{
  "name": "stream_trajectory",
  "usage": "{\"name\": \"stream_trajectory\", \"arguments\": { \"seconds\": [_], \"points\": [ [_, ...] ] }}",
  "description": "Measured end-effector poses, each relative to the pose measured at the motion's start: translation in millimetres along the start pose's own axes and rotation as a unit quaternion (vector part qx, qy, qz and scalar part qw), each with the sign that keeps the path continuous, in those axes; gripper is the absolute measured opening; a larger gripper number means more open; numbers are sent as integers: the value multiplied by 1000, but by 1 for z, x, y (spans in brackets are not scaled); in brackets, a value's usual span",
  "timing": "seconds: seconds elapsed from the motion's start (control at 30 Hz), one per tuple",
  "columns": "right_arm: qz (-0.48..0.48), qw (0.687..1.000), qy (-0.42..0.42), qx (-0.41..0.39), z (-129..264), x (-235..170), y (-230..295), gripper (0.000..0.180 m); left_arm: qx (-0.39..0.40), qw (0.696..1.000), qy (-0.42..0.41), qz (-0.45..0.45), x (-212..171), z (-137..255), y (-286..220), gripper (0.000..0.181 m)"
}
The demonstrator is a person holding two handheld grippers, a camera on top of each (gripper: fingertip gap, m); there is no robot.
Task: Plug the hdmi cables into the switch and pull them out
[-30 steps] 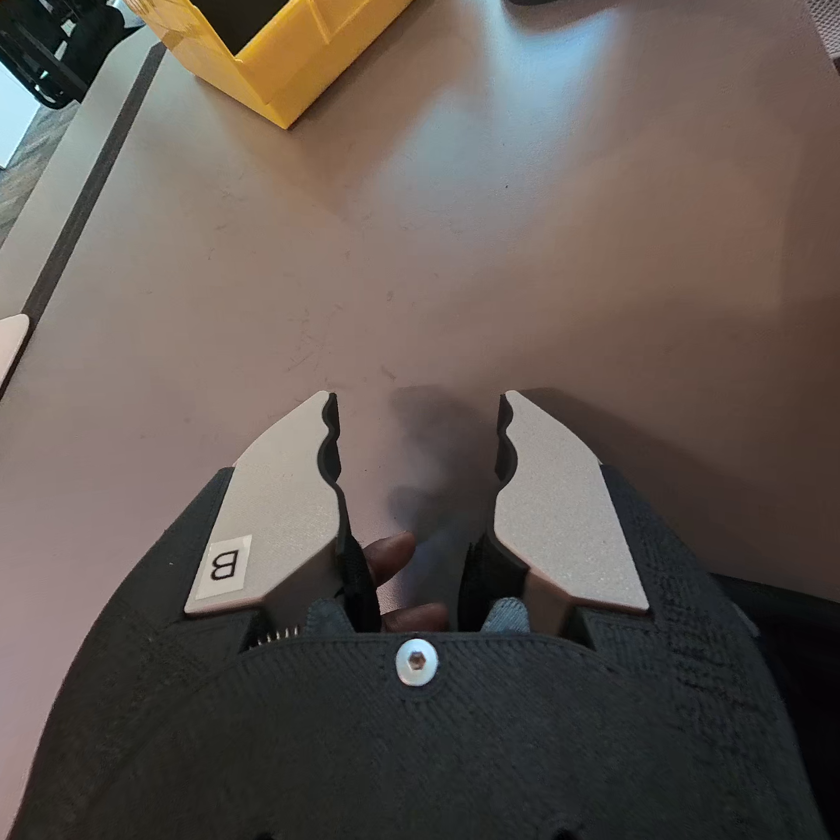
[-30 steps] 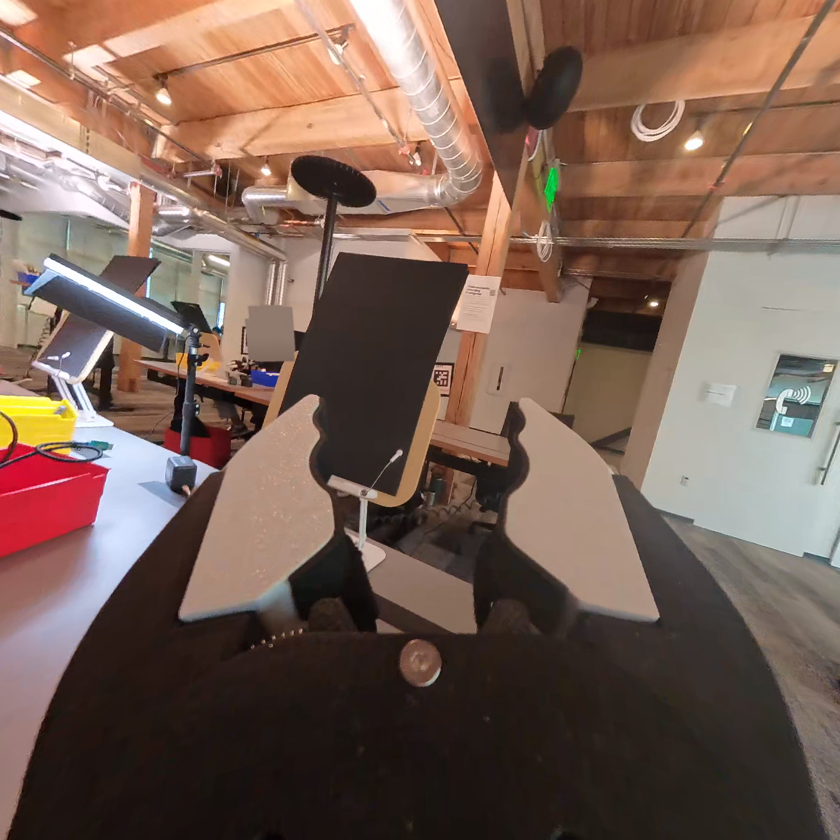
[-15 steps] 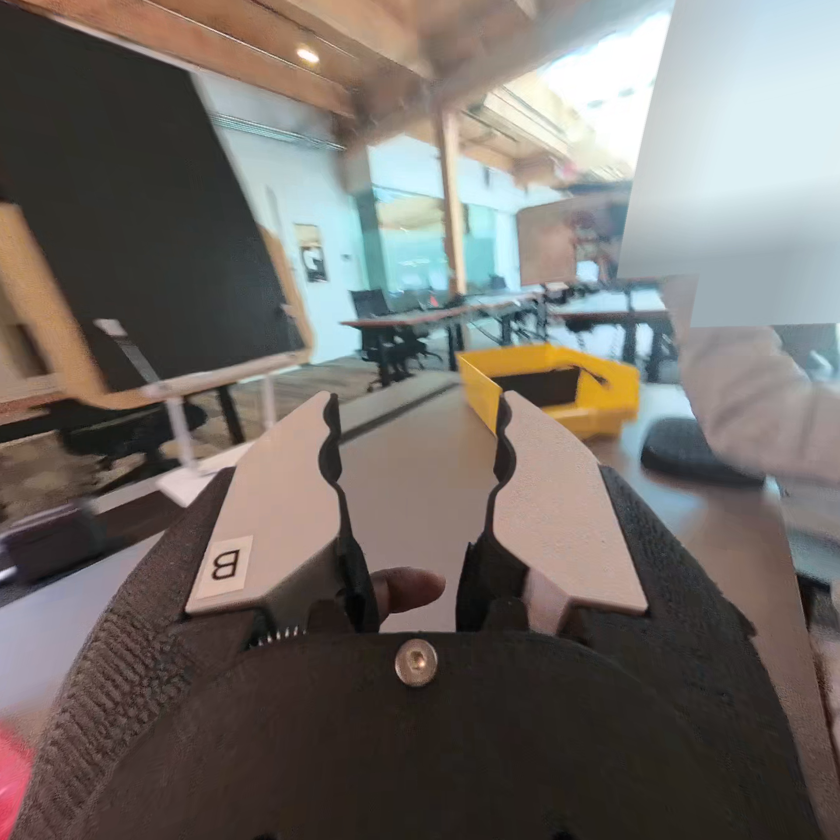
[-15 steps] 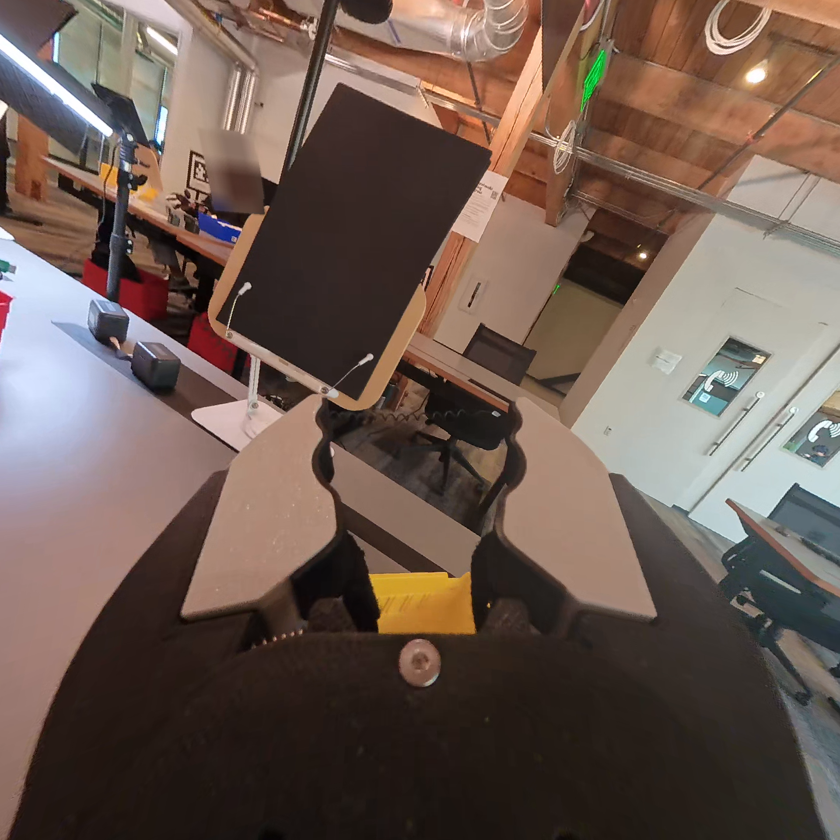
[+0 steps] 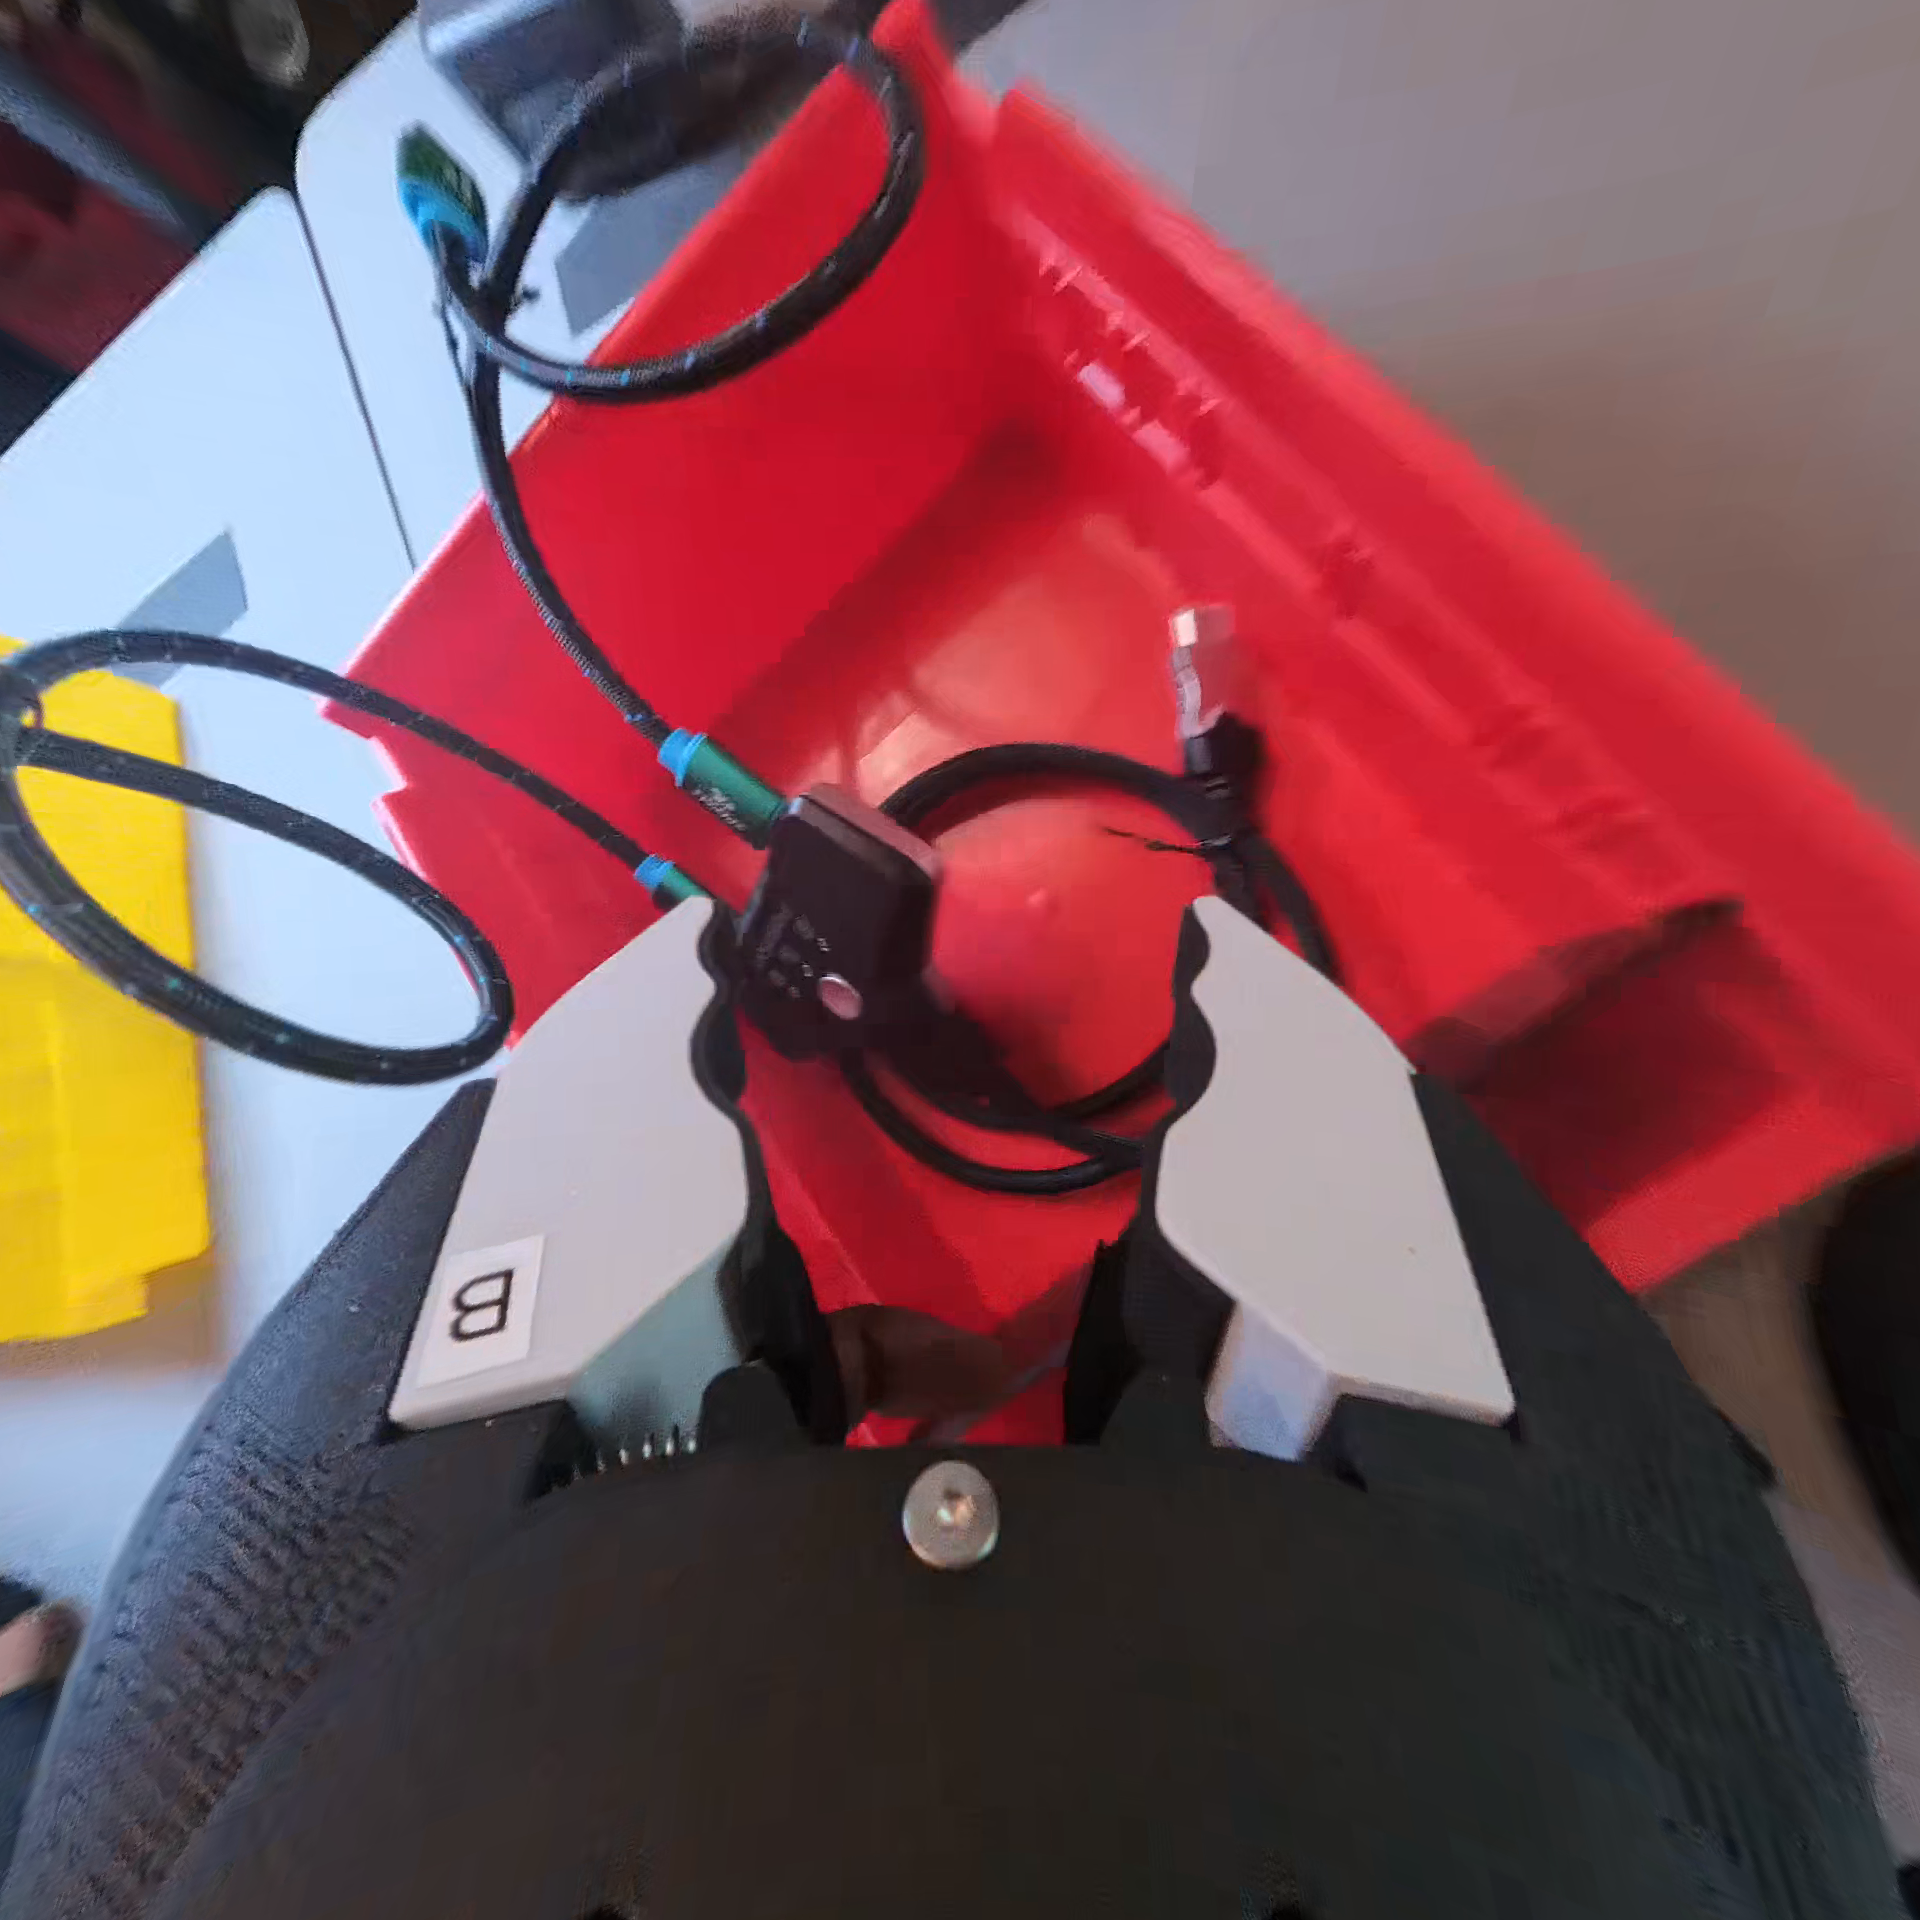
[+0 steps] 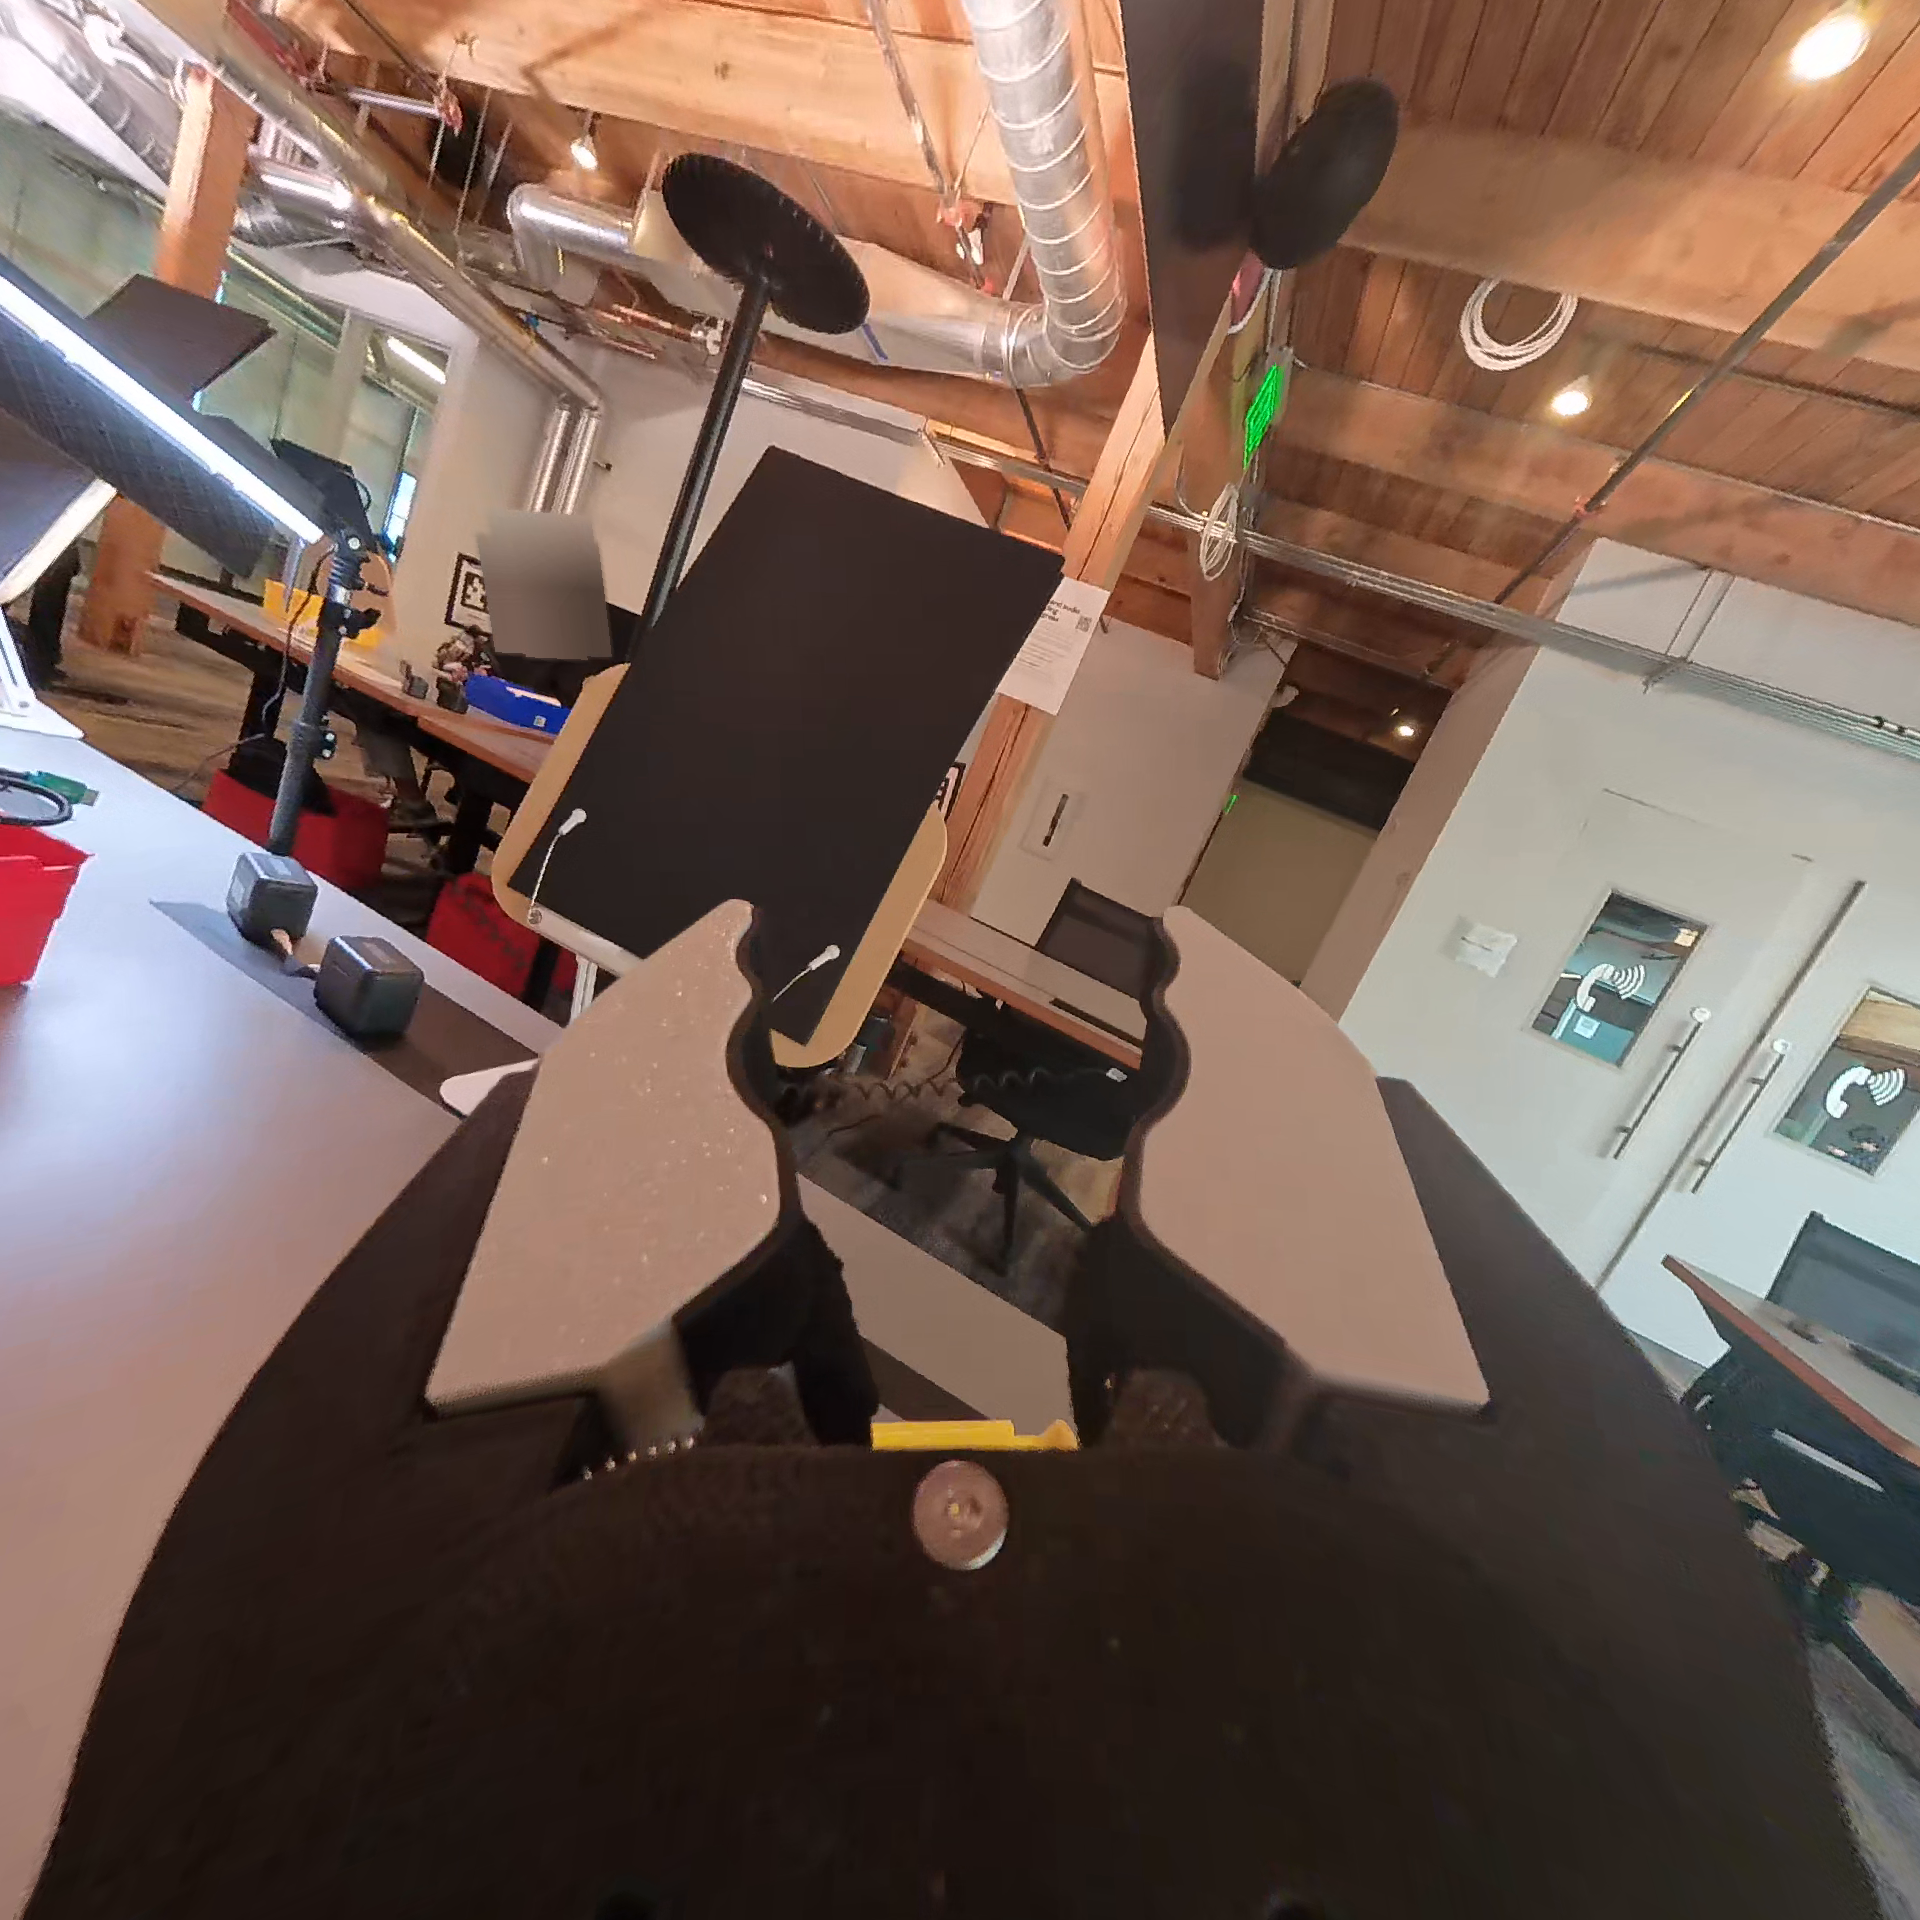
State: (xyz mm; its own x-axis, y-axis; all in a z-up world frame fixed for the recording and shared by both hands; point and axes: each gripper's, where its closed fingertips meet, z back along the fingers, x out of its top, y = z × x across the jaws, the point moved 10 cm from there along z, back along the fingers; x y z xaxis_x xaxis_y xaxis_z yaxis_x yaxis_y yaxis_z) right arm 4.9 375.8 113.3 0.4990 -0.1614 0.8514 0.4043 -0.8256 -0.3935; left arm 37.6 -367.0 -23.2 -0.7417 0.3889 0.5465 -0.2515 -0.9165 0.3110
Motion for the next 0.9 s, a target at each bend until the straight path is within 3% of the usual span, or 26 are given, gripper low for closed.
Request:
{"name": "stream_trajectory", "arguments": {
  "seconds": [0.37, 0.5, 0.67, 0.9],
  "points": [
    [22, 999, 19, 17, -10, -3, 7, 68, 6, 994, 113, 4, -9, -80, 24, 80],
    [40, 998, 22, 34, -17, -1, 16, 68, 33, 991, 127, -8, -18, -99, 24, 66],
    [60, 997, 19, 47, -27, 1, 26, 68, 72, 994, 81, -33, -12, -83, 19, 59],
    [94, 993, 22, 76, -40, 6, 45, 68, 181, 981, -32, -67, 19, -11, 16, 57]
  ]
}}
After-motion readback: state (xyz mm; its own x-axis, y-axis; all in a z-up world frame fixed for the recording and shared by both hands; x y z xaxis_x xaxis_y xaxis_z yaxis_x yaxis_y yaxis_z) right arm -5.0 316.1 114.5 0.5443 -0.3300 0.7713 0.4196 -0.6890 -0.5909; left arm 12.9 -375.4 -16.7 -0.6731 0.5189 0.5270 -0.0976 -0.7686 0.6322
